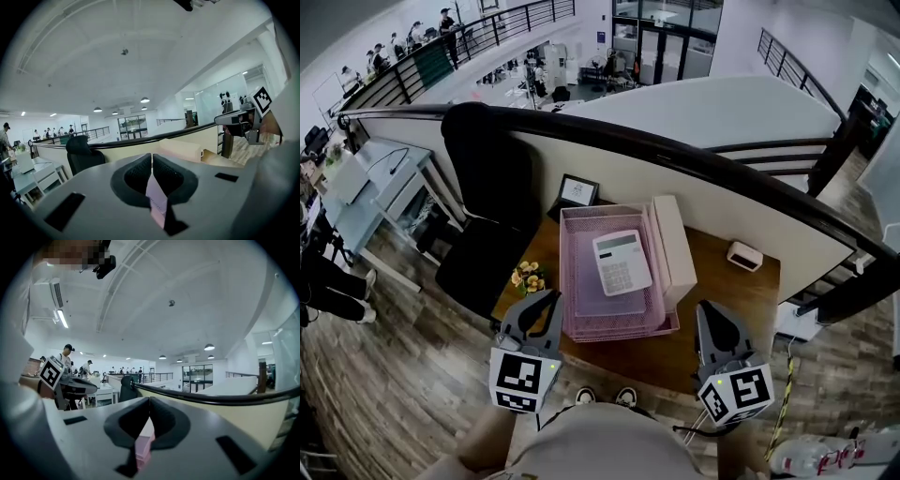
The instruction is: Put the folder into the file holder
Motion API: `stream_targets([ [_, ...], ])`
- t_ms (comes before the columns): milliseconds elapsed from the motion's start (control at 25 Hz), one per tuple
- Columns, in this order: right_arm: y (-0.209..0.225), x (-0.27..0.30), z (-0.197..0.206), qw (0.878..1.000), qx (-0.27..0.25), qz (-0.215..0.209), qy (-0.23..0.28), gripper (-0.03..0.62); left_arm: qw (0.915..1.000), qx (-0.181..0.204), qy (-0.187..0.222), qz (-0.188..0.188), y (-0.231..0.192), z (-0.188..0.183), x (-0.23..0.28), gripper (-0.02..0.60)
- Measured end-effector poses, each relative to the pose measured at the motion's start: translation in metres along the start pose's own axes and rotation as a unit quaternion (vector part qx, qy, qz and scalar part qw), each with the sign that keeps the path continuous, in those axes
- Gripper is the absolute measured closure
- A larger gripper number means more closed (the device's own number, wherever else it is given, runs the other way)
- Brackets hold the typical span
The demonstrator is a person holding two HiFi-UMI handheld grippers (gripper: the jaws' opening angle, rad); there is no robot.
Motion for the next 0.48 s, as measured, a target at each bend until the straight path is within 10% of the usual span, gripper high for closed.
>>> stream_targets([
  [480,-0.0065,-0.0014,0.0018,1.000,-0.013,-0.006,-0.005,0.589,1.0000,0.001,0.001,0.001,0.0017,-0.0028,-0.0036,0.569],
])
Point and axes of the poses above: the fingertips, and each gripper's own axes: x forward along the fingers, y to its right, z out of its underside, the point moved 2 cm from there along -x, backward along the fingers, and after that the axes turned 6 degrees about x, right-handed, at the moved point
